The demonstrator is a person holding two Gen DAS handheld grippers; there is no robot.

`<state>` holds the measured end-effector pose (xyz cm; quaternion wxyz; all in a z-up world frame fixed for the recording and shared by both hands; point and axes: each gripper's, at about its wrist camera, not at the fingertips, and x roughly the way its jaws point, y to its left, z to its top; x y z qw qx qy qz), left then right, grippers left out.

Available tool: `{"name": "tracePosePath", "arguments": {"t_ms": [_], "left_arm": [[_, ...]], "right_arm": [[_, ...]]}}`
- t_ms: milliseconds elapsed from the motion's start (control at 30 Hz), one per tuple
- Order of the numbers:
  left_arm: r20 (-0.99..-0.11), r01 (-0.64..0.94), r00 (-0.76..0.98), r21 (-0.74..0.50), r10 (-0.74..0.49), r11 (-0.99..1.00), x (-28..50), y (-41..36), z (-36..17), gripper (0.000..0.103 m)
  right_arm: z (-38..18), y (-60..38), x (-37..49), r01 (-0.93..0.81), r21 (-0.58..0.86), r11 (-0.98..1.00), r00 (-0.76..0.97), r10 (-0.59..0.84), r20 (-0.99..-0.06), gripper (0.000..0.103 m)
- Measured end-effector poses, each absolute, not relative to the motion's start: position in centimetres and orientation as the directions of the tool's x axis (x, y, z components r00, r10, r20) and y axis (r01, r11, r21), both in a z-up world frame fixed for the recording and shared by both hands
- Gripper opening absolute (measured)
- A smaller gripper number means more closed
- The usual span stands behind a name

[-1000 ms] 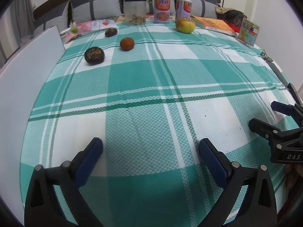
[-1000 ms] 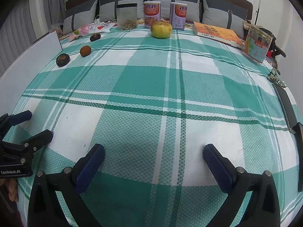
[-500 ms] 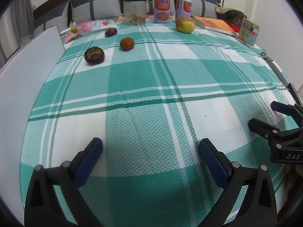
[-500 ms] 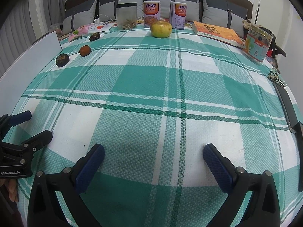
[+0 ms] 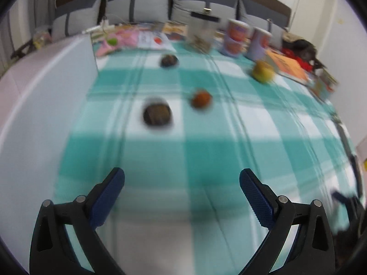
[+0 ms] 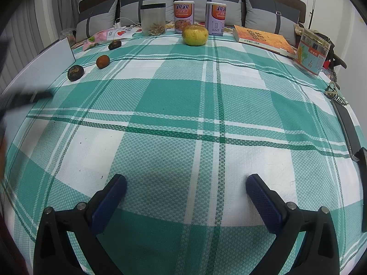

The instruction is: Organize fruits

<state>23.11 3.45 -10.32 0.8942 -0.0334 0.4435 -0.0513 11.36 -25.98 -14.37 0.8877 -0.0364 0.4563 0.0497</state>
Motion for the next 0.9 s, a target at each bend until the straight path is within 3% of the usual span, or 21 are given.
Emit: {"name": "tracePosePath", "arguments": {"t_ms": [200, 233, 267, 333, 467, 733, 900], "left_arm": [[-0.813, -0.004, 0.581, -0.037, -0.027, 0.999, 29.6, 4.0, -13.0, 0.098], [-0.814, -0.002, 0.581, -0.025, -0.019, 1.0, 30.0, 4.0, -13.3, 0.082], [-0.817, 0.007, 0.576, -0.022, -0.022, 1.0, 30.4, 4.0, -13.7, 0.047], [-0.808, 0.019, 0.588, -0.036, -0.041, 0.999, 30.4, 4.1, -13.3, 0.039], [-0.812, 0.033, 0.58, -0.053, -0.062, 0.998, 28.3, 4.2, -12.0, 0.039], [-0.817, 0.197, 0.531, -0.138, -0.224, 0.971, 17.3, 1.6, -8.8, 0.039], [-0.83, 0.206, 0.519, -0.111, -0.204, 0.972, 13.1, 0.8, -10.8, 0.039]], "right_arm": [[-14.4, -26.0, 11.4, -0.122, -0.019, 0.992, 0.579, 0.055, -0.814, 0.103], [-14.4, -26.0, 11.4, -0.122, -0.02, 0.992, 0.579, 0.055, -0.814, 0.103], [-14.4, -26.0, 11.4, -0.122, -0.02, 0.992, 0.579, 0.055, -0.814, 0.103], [-14.4, -26.0, 11.4, -0.122, -0.02, 0.992, 0.579, 0.055, -0.814, 0.103], [-14.4, -26.0, 11.4, -0.122, -0.02, 0.992, 0.579, 0.055, -0.814, 0.103], [-14.4, -26.0, 11.4, -0.122, -0.02, 0.992, 0.579, 0.055, -0.813, 0.103], [-14.4, -26.0, 11.3, -0.122, -0.02, 0.992, 0.579, 0.055, -0.813, 0.103]]}}
